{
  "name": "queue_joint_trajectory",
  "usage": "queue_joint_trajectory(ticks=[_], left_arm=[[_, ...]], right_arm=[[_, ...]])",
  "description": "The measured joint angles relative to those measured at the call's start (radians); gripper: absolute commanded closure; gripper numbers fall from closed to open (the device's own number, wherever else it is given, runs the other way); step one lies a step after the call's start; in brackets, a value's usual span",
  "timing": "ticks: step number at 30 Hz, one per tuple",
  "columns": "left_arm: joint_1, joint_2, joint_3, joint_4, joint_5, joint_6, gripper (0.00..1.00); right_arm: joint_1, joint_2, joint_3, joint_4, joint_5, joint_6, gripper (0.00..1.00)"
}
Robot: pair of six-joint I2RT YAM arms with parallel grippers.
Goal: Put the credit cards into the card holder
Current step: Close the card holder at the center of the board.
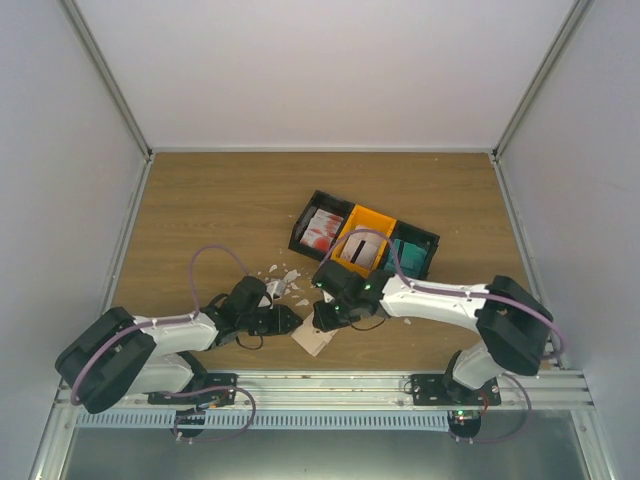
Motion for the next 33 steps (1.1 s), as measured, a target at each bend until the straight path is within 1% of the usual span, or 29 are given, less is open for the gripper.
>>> queue_joint_trajectory(ticks=[3,8,21,26,33], left_arm=[[0.000,0.016,0.000,0.016,0.019,0.011,0.72],[0.000,0.042,0.002,0.046,0.046,0.018,0.72],[-0.007,0.065,0.002,0.077,0.060,0.018,0.73],[-0.008,0.072,0.002,0.087,0.060,0.017,0.73],[-0.008,0.081,0.002,0.100,0.061,0.014,0.73]], right_arm=[[0.032,0.064,0.037,-0.066,0.024,0.006,0.84],[0.047,0.127,0.089,-0.122,0.051,0.003,0.85],[0.053,0.166,0.105,-0.146,0.060,-0.013,0.87],[0.056,0.172,0.105,-0.143,0.058,-0.023,0.92],[0.080,0.178,0.108,-0.141,0.068,-0.045,0.94]])
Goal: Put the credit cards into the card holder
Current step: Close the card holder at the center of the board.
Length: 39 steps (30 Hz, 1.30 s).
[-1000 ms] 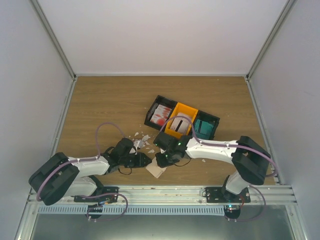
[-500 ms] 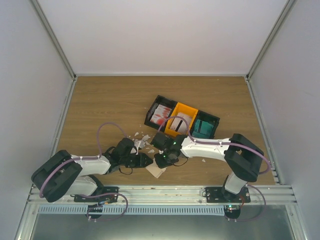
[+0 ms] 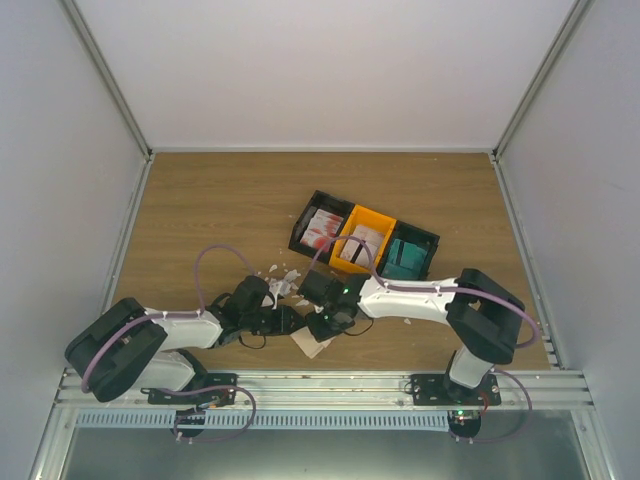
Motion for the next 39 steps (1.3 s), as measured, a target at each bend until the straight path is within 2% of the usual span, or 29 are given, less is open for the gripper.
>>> queue_joint_trajectory(ticks=[16,27,34,39], left_arm=[[0.000,0.005,0.000,0.005,-0.002,-0.001,0.73],[-0.002,0.005,0.000,0.003,-0.005,-0.001,0.73],[-0.003,0.000,0.000,0.000,-0.006,-0.001,0.72],[-0.005,-0.020,0.000,-0.019,-0.005,0.000,0.66]], right_arm=[[0.022,-0.026,-0.076,0.082,0.003,-0.010,0.99],[0.065,-0.025,-0.076,0.080,0.084,0.007,0.99],[0.088,0.016,0.016,-0.004,0.140,0.024,0.80],[0.075,0.033,0.067,-0.039,0.182,0.053,0.61]])
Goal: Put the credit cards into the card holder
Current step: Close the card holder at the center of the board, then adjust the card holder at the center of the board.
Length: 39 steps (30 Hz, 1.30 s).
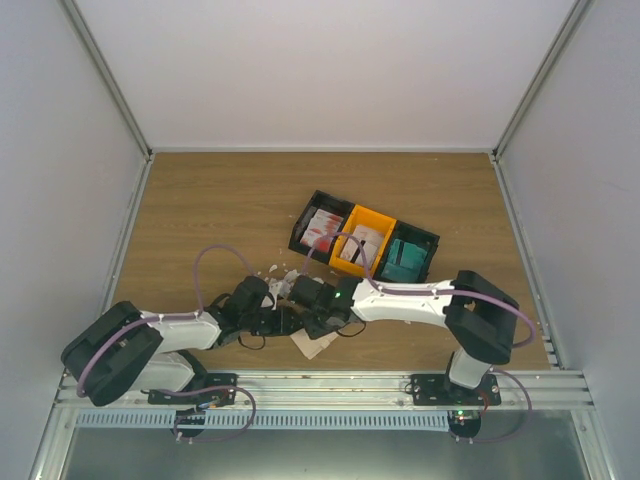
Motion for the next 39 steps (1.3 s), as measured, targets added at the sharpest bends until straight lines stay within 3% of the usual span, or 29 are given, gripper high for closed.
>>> queue_joint_trajectory(ticks=[7,13,17,26,39], left_arm=[[-0.001,-0.054,0.002,-0.082,0.000,0.023,0.65],[-0.001,-0.079,0.005,-0.132,0.002,0.041,0.66],[-0.001,-0.082,0.008,-0.148,0.004,0.051,0.71],[-0.001,-0.076,0.018,-0.179,0.004,0.063,0.74],[-0.001,-0.049,0.040,-0.188,0.004,0.058,0.75]], right_arm=[[-0.015,-0.164,-0.039,-0.030,0.043,0.089,0.46],[-0.015,-0.291,-0.229,0.014,-0.033,0.204,0.43],[-0.015,-0.308,-0.343,0.089,-0.099,0.272,0.48],[-0.051,-0.224,-0.360,0.294,-0.183,0.317,0.63],[-0.219,-0.138,-0.323,0.423,-0.230,0.126,0.67]])
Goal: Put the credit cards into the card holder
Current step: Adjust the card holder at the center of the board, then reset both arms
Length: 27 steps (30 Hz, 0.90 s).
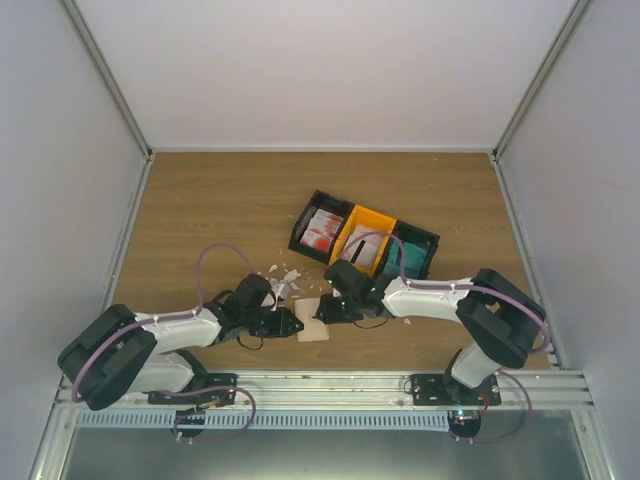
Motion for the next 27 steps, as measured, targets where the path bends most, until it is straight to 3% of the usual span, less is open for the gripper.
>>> queue_joint_trajectory(ticks=[7,14,15,19,27], left_arm=[[0.000,-0.014,0.040,-0.056,-0.101,-0.016,0.63],[0.000,-0.208,0.146,-0.296,-0.283,0.008,0.44],[0.000,-0.239,0.172,-0.327,-0.306,0.016,0.39],[0.000,-0.386,0.273,-0.443,-0.393,0.064,0.03],[0.000,-0.666,0.472,-0.636,-0.570,0.186,0.01]], right_arm=[[-0.031,0.009,0.036,-0.026,0.056,-0.101,0.54],[-0.032,-0.183,0.081,-0.218,0.232,-0.119,0.45],[-0.032,-0.224,0.100,-0.254,0.269,-0.119,0.44],[-0.032,-0.376,0.162,-0.382,0.408,-0.110,0.40],[-0.032,-0.784,0.215,-0.602,0.739,-0.090,0.23]])
